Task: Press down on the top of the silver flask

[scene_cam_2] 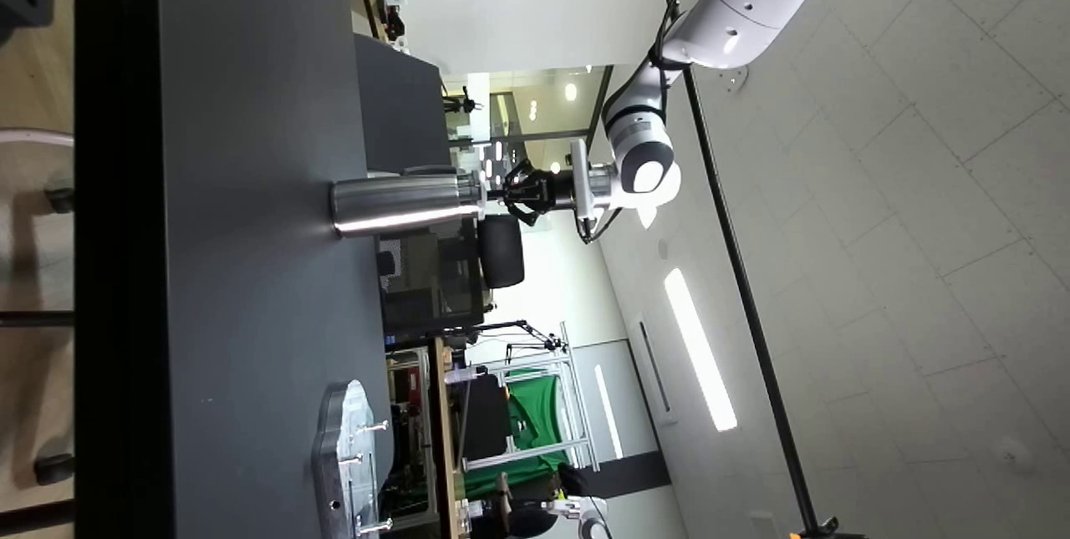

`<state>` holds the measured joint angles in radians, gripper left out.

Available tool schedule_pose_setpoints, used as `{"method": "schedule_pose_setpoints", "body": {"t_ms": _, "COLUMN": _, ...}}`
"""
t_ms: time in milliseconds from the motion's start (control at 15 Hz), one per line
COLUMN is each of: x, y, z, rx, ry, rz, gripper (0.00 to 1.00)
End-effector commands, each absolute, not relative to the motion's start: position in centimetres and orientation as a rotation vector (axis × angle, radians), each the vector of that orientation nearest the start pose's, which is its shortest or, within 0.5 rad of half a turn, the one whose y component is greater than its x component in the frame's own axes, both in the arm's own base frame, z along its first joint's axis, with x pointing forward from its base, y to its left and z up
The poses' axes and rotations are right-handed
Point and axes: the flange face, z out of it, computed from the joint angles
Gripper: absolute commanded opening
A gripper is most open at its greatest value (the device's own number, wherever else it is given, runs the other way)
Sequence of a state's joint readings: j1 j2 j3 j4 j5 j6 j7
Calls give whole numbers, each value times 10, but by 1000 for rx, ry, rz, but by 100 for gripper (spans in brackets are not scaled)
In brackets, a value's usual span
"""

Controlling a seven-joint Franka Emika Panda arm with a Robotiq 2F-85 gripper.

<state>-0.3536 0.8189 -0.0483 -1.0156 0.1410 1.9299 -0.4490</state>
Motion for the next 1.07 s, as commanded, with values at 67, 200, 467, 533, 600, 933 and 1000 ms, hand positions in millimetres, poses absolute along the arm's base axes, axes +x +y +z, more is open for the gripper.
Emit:
{"method": "schedule_pose_setpoints", "body": {"t_ms": 67, "x": 725, "y": -284, "z": 397, "rx": -3084, "ry": 22, "rz": -244, "gripper": 0}}
{"method": "schedule_pose_setpoints", "body": {"t_ms": 200, "x": 724, "y": -284, "z": 412, "rx": -3095, "ry": 19, "rz": -269, "gripper": 0}}
{"method": "schedule_pose_setpoints", "body": {"t_ms": 467, "x": 716, "y": -285, "z": 442, "rx": -3118, "ry": 13, "rz": -292, "gripper": 0}}
{"method": "schedule_pose_setpoints", "body": {"t_ms": 533, "x": 715, "y": -286, "z": 448, "rx": -3125, "ry": 13, "rz": -301, "gripper": 0}}
{"method": "schedule_pose_setpoints", "body": {"t_ms": 600, "x": 713, "y": -286, "z": 454, "rx": -3129, "ry": 13, "rz": -309, "gripper": 0}}
{"method": "schedule_pose_setpoints", "body": {"t_ms": 933, "x": 709, "y": -285, "z": 469, "rx": -3141, "ry": 9, "rz": -321, "gripper": 0}}
{"method": "schedule_pose_setpoints", "body": {"t_ms": 1000, "x": 708, "y": -284, "z": 470, "rx": -3144, "ry": 6, "rz": -318, "gripper": 0}}
